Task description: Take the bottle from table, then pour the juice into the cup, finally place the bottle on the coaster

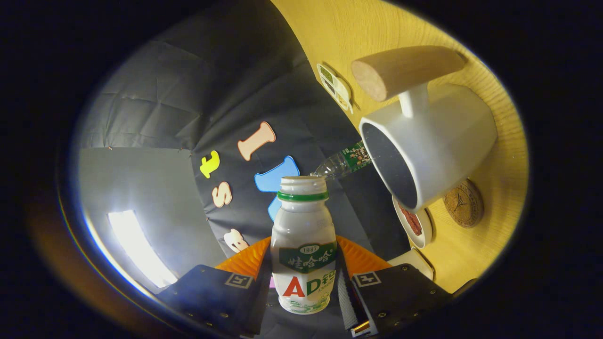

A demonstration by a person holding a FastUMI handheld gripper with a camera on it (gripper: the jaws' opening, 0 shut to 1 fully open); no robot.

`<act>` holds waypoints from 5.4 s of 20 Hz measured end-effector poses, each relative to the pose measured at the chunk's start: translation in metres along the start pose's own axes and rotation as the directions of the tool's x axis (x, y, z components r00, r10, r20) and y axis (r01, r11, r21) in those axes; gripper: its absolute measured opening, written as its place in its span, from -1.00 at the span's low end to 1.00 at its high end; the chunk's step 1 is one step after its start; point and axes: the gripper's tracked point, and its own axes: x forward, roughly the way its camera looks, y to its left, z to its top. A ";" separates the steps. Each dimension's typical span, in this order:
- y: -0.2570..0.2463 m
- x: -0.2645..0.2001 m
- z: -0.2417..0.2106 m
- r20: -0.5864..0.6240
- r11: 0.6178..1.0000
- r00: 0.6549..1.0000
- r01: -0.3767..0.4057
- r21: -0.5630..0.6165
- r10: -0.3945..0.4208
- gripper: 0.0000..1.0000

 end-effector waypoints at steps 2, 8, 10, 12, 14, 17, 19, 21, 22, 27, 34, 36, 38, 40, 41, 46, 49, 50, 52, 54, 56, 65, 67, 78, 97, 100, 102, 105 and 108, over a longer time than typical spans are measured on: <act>0.000 0.001 -0.001 -0.001 1.000 1.000 -0.001 -0.001 0.001 0.25; -0.005 0.000 0.003 0.007 1.000 1.000 0.004 0.002 -0.004 0.26; -0.005 -0.002 0.004 0.006 1.000 1.000 0.005 0.002 -0.005 0.26; -0.005 0.000 0.005 0.005 1.000 1.000 0.005 0.001 -0.005 0.25; -0.006 0.001 0.005 0.004 1.000 1.000 0.005 0.000 -0.005 0.25; -0.006 0.002 0.005 0.003 1.000 1.000 0.004 0.001 -0.004 0.26; -0.008 0.002 0.006 0.002 1.000 1.000 0.007 -0.002 -0.007 0.26; -0.010 0.002 0.007 -0.001 1.000 1.000 0.012 -0.008 -0.012 0.25; -0.013 0.002 0.007 -0.002 1.000 1.000 0.016 -0.012 -0.016 0.25; -0.020 0.002 0.007 -0.010 0.999 1.000 0.026 -0.036 -0.026 0.26; -0.026 0.002 0.001 -0.042 0.973 0.996 0.072 -0.219 -0.084 0.26; -0.034 0.003 -0.003 -0.054 0.938 0.990 0.104 -0.330 -0.129 0.26; -0.037 0.001 -0.005 -0.066 0.900 0.986 0.113 -0.420 -0.155 0.25; -0.039 0.003 -0.005 -0.070 0.858 0.981 0.121 -0.499 -0.179 0.25; -0.042 0.004 -0.005 -0.074 0.834 0.978 0.125 -0.538 -0.195 0.25; -0.047 0.008 -0.016 -0.091 0.657 0.960 0.109 -0.746 -0.263 0.26; -0.050 0.001 -0.024 -0.096 0.578 0.952 0.094 -0.811 -0.291 0.26; -0.050 0.000 -0.026 -0.098 0.555 0.950 0.088 -0.827 -0.297 0.26; -0.053 0.000 -0.030 -0.095 0.494 0.945 0.076 -0.866 -0.312 0.26; -0.055 0.000 -0.031 -0.077 0.407 0.942 0.066 -0.911 -0.326 0.26; -0.056 0.003 -0.031 -0.061 0.314 0.940 0.051 -0.948 -0.336 0.26; -0.060 0.003 -0.047 -0.044 0.054 0.929 -0.026 -0.998 -0.366 0.27; -0.063 0.003 -0.047 -0.032 -0.004 0.923 -0.036 -0.999 -0.383 0.27; -0.078 0.013 -0.060 -0.008 -0.238 0.911 -0.116 -0.964 -0.412 0.27; -0.085 0.028 -0.032 0.078 -0.445 0.927 -0.101 -0.890 -0.367 0.27; -0.087 0.031 -0.027 0.086 -0.461 0.928 -0.099 -0.882 -0.363 0.27; -0.090 0.033 -0.025 0.084 -0.459 0.926 -0.102 -0.882 -0.367 0.27; -0.094 0.034 -0.021 0.085 -0.460 0.924 -0.105 -0.882 -0.373 0.27; -0.095 0.035 -0.018 0.090 -0.455 0.924 -0.097 -0.885 -0.373 0.27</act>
